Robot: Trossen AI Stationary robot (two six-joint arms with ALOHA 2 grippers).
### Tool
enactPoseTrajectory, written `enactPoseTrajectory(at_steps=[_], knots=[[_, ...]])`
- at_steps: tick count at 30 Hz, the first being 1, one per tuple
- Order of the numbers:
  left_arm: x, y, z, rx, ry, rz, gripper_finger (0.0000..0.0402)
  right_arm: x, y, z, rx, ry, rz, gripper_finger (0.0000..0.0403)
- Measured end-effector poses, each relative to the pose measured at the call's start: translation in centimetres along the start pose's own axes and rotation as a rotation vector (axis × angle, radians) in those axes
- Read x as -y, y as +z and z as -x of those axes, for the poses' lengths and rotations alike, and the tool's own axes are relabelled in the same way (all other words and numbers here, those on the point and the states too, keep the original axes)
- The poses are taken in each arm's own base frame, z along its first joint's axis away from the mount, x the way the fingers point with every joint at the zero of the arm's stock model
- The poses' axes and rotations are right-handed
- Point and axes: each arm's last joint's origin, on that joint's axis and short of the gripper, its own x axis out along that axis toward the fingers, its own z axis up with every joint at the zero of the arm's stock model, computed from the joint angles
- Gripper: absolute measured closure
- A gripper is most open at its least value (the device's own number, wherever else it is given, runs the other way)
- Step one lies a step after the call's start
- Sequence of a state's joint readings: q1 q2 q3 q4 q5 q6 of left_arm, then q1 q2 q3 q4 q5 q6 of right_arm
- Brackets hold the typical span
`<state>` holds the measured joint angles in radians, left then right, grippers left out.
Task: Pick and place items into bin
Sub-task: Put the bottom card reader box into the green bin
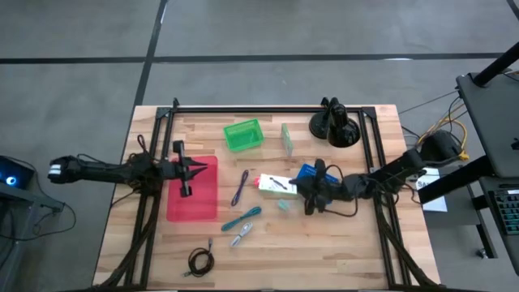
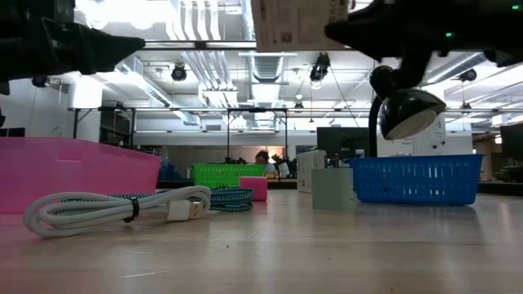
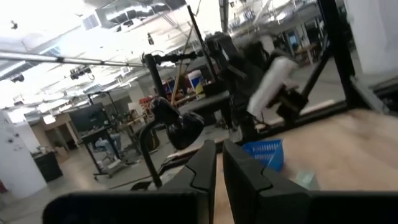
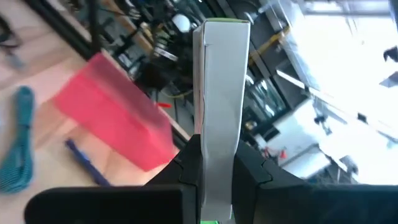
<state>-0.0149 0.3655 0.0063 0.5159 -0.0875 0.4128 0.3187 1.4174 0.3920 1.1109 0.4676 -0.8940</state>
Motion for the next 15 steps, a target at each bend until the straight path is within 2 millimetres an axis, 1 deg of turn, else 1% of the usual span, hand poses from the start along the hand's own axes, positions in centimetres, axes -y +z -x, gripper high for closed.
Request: enactPoseTrajectory(at_steps=[3,5,10,15], knots=[[0.1,-0.2,-0.2,-0.019,-0.012,-0.073,0.0372,0.9,-0.4,-0.9,-0.026,-0.027,-0.054,0.0369],[0.1,-0.2,-0.3,-0.019,-0.018,-0.109,0.0355,1.4,-1.1,-1.3,-0.038,-0.022,-0.062,0.0369],[0.2,0.2,-0.8,0.062,-0.063,-0.147,0.0292,2.3,-2.9,-2.1,-0.026,0.031,-0.068,0.0369],[0.6,0.3,-1.5,0.117,-0.149,-0.151,0.0228,3.0,-3.8,-2.4,0.013,0.074,-0.102,0.0369]])
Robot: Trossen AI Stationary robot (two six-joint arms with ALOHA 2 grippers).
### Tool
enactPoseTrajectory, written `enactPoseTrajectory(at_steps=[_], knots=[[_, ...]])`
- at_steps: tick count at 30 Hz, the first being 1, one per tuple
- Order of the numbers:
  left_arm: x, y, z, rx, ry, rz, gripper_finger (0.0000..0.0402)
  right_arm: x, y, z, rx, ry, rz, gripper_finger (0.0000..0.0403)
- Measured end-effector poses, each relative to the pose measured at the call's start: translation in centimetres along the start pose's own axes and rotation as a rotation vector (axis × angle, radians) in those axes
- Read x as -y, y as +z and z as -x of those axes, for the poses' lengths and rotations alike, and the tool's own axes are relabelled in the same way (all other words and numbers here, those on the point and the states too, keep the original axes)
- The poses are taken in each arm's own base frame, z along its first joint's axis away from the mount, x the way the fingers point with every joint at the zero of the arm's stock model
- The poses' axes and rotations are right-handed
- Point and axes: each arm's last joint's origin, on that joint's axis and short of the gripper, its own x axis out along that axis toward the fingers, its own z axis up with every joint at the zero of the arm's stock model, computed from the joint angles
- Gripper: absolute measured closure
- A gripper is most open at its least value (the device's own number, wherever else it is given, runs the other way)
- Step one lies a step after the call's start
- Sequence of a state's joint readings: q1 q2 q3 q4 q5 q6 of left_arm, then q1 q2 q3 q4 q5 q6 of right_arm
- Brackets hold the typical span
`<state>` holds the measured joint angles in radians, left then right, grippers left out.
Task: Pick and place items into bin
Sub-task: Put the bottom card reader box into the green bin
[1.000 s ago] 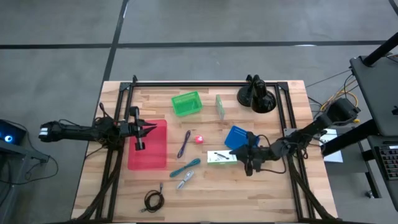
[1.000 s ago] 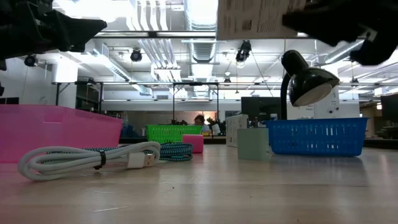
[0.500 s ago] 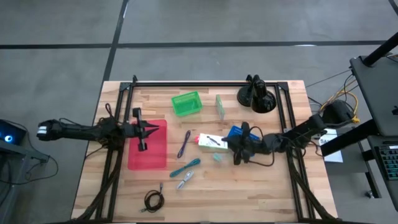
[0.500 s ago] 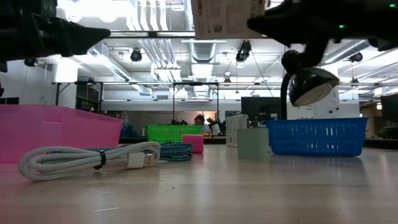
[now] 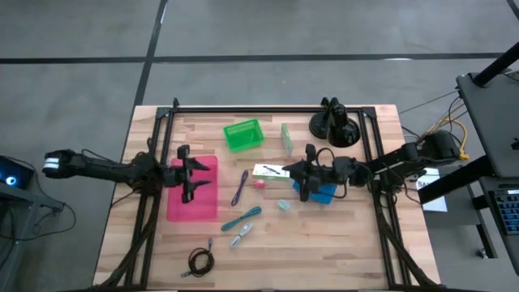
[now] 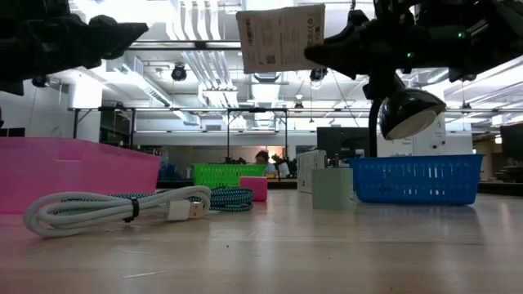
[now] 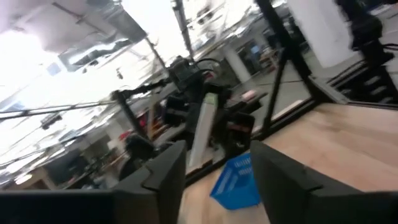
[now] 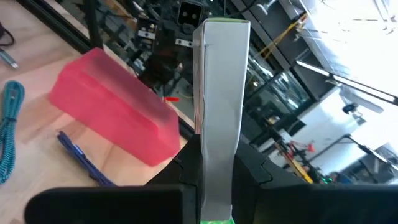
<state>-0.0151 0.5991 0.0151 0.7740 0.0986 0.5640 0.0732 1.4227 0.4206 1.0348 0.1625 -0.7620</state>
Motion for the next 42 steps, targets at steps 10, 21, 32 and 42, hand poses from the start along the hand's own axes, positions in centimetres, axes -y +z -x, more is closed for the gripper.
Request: enactPoseTrajectory(at_steps=[10,21,32,42], knots=[[-0.8,0.5,-4.1,-0.024,-0.016,0.009,0.0192,0.0,0.1,-0.1,0.043,0.044,0.002,0.0369],[-1.0,-0.1,-9.0,-0.076,-0.041,0.005,0.0191,0.0,0.0,-0.1,0.034,0.051,0.002,0.0369],[-1.1,-0.6,-11.9,-0.092,-0.024,0.005,0.0191,-0.1,-0.1,-0.2,0.019,0.060,0.007,0.0369],[-1.0,-1.1,-13.3,-0.077,-0.016,0.005,0.0191,0.2,-0.4,-0.2,0.007,0.048,0.005,0.0369]])
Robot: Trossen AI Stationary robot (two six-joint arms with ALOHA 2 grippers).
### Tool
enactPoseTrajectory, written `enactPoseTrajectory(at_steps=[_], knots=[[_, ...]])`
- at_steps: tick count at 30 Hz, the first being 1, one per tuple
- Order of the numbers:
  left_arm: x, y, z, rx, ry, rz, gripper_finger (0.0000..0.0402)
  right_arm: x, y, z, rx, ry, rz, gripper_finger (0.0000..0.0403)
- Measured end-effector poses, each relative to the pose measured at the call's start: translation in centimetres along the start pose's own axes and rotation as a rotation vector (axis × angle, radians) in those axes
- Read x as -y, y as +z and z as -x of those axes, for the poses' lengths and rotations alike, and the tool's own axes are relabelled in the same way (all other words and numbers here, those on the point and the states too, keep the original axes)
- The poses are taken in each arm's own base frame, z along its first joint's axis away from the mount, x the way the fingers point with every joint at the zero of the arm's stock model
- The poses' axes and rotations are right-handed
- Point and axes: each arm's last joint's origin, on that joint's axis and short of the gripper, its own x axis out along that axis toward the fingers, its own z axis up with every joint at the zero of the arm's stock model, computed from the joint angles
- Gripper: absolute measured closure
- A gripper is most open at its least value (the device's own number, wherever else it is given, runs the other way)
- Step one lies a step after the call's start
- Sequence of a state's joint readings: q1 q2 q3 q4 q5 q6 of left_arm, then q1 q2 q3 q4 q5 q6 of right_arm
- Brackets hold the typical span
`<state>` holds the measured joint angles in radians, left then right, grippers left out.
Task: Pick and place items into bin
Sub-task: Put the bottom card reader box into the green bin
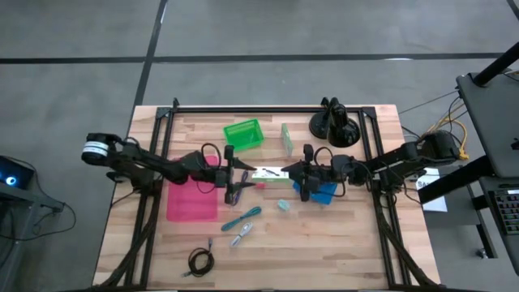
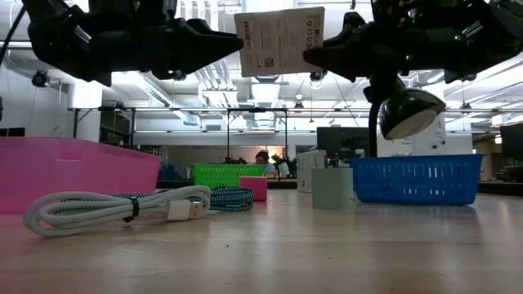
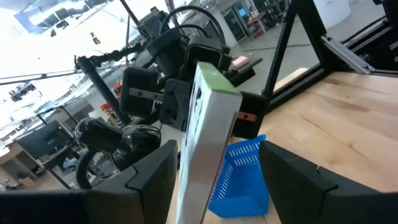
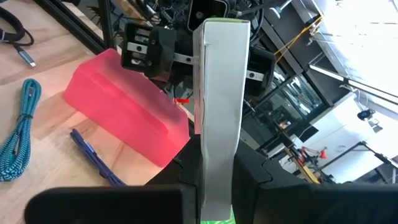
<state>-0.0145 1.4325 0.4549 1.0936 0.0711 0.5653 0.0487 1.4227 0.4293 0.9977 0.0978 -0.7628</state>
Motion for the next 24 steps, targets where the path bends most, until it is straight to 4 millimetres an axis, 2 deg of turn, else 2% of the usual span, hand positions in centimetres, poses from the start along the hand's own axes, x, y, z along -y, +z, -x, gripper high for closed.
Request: enactPoseTrajectory(at_steps=[12,24], knots=[[0.3,-0.7,-1.0,0.067,0.042,-0.005,0.0191,0.1,-0.3,0.0,-0.015,-0.003,-0.003,0.0369],[0.0,-0.2,-2.0,0.090,0.057,-0.008,0.0191,0.1,-0.3,0.0,-0.023,-0.001,-0.018,0.0369]])
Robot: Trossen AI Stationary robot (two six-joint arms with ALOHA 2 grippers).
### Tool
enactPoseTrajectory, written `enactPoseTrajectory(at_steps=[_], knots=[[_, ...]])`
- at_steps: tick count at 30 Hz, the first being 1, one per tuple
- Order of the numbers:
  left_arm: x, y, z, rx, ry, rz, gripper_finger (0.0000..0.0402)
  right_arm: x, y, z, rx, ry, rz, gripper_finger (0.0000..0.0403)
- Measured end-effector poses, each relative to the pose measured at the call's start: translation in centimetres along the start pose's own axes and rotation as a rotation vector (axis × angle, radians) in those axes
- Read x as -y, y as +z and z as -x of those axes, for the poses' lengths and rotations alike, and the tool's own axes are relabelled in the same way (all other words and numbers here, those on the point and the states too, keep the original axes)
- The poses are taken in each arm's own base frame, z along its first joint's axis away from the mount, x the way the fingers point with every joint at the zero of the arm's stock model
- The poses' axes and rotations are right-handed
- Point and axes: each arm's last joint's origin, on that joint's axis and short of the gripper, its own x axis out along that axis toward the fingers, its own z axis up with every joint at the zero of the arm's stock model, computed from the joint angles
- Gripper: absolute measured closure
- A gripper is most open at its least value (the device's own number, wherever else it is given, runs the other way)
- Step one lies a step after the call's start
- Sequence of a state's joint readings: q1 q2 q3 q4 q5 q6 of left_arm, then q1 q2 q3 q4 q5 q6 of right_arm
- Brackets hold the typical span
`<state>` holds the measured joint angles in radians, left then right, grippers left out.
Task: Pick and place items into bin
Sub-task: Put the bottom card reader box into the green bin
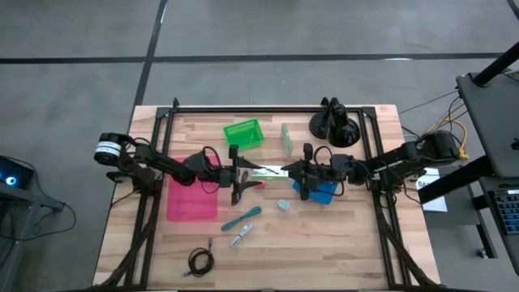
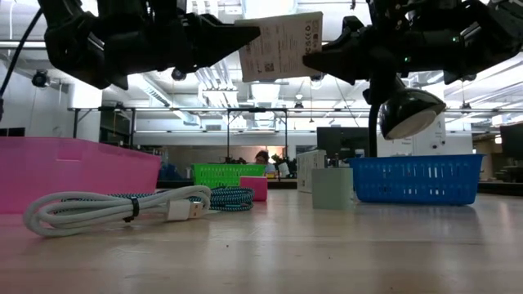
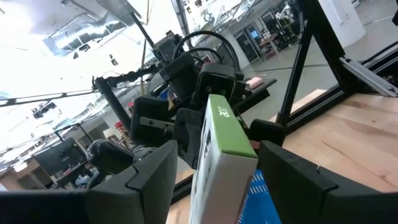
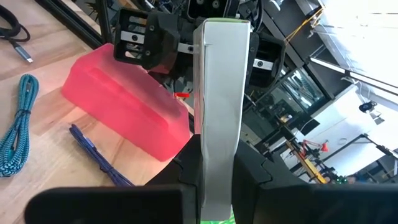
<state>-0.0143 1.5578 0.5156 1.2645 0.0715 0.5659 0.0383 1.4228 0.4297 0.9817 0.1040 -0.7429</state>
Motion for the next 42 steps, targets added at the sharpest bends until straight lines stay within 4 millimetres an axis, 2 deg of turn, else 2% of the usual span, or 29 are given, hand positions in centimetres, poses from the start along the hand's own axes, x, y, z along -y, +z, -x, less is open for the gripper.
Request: enactPoseTrajectory(at_steps=[12,20,24,35,39,42], knots=[[0.05,-0.43,0.05,-0.063,0.029,-0.005,0.0191,0.03,0.04,0.00,0.003,-0.004,-0.004,0.0369],[0.14,-0.71,0.07,-0.103,0.027,-0.124,0.0200,0.09,0.10,-0.06,0.005,-0.005,-0.007,0.0369],[0.19,-0.80,0.08,-0.112,0.021,-0.129,0.0232,0.08,0.09,-0.07,0.004,-0.004,-0.007,0.0369],[0.22,-0.84,0.11,-0.116,0.017,-0.180,0.0368,0.01,0.05,-0.07,-0.001,0.003,-0.007,0.0369],[0.22,-0.84,0.11,-0.117,0.017,-0.180,0.0369,0.01,0.05,-0.07,-0.001,0.003,-0.007,0.0368],[0.21,-0.85,0.11,-0.118,0.019,-0.179,0.0369,0.01,0.05,-0.07,-0.001,0.003,-0.007,0.0348]])
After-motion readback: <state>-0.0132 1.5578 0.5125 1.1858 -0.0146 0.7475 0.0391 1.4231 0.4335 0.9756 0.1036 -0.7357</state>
